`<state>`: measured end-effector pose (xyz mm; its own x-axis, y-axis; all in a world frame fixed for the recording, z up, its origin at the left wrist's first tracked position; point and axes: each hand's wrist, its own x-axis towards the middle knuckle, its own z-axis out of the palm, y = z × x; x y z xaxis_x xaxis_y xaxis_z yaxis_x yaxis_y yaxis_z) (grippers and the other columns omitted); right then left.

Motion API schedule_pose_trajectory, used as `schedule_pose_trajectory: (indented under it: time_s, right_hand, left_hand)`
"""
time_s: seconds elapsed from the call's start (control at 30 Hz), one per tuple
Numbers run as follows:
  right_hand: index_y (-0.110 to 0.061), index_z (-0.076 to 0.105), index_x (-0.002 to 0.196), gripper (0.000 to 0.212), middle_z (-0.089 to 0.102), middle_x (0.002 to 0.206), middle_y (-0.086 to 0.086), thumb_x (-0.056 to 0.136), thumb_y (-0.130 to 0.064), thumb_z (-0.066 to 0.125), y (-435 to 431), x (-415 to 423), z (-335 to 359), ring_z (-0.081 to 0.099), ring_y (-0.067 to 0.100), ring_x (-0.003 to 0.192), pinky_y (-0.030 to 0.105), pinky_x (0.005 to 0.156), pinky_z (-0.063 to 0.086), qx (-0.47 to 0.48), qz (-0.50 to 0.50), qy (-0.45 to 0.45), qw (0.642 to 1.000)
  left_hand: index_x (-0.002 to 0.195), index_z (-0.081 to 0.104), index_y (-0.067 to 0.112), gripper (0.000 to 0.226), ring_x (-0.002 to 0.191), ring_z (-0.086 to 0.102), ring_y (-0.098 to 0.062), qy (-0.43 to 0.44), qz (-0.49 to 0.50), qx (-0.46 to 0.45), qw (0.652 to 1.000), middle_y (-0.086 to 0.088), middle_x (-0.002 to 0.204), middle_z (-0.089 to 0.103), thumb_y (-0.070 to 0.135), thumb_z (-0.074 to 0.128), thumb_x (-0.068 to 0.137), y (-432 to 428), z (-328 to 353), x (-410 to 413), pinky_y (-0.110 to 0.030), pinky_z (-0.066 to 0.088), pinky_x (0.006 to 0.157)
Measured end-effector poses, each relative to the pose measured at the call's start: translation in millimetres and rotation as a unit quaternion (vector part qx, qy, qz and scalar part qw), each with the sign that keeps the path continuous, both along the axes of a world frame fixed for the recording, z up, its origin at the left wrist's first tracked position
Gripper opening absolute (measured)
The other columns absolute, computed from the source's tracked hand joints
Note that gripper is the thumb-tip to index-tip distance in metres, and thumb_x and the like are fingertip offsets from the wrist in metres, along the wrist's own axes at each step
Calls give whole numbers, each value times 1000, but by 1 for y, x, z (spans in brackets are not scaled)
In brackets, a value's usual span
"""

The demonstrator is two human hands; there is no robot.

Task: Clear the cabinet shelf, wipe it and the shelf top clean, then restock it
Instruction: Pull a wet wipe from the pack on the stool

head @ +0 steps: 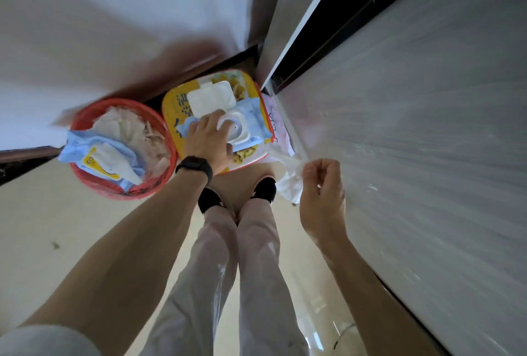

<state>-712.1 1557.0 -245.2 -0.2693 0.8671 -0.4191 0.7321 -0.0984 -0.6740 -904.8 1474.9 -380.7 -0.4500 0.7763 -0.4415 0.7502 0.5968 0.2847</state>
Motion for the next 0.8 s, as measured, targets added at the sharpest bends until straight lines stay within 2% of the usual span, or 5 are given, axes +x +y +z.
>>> schedule_pose_trajectory:
  time_s: [0.13,0.27,0.43,0.6,0.8]
  right_hand:
    - [-15,48,94,7,57,80,-14,99,-20,48,2,-7,-1,54,-5,76,25,66,39,-7,14,-1,1000]
    - [-15,49,94,6,57,78,-15,100,-18,49,2,-21,-4,53,4,73,25,68,38,-21,15,-5,1000]
    - [-16,49,96,7,56,80,-17,101,-21,48,-2,-33,-2,53,-5,74,23,69,37,-30,10,-4,999]
    - [-17,50,97,6,57,81,-16,101,-22,49,-10,-36,-4,53,-10,76,22,67,37,-27,20,-12,999]
    - [-18,49,97,6,57,82,-16,101,-22,48,-12,-30,12,53,5,78,18,64,34,-23,58,-45,997]
  left_hand:
    - [141,38,12,68,130,42,-36,-71,358,27,931,-15,145,40,27,62,79,18,9,-56,-40,37,104]
    - [152,27,14,65,113,48,-17,-289,511,60,807,-9,146,44,26,57,96,37,22,-74,-11,40,65]
    - [138,50,28,48,125,51,-29,-68,44,46,996,-8,138,55,47,47,94,-5,16,-39,-37,42,95]
    - [156,-6,30,89,150,-20,-24,-24,-93,-134,986,6,161,-26,40,53,91,-44,-15,26,-56,9,118]
    - [153,26,27,64,150,15,-27,-146,-67,-223,961,-2,164,11,34,49,94,-3,16,6,-52,23,117]
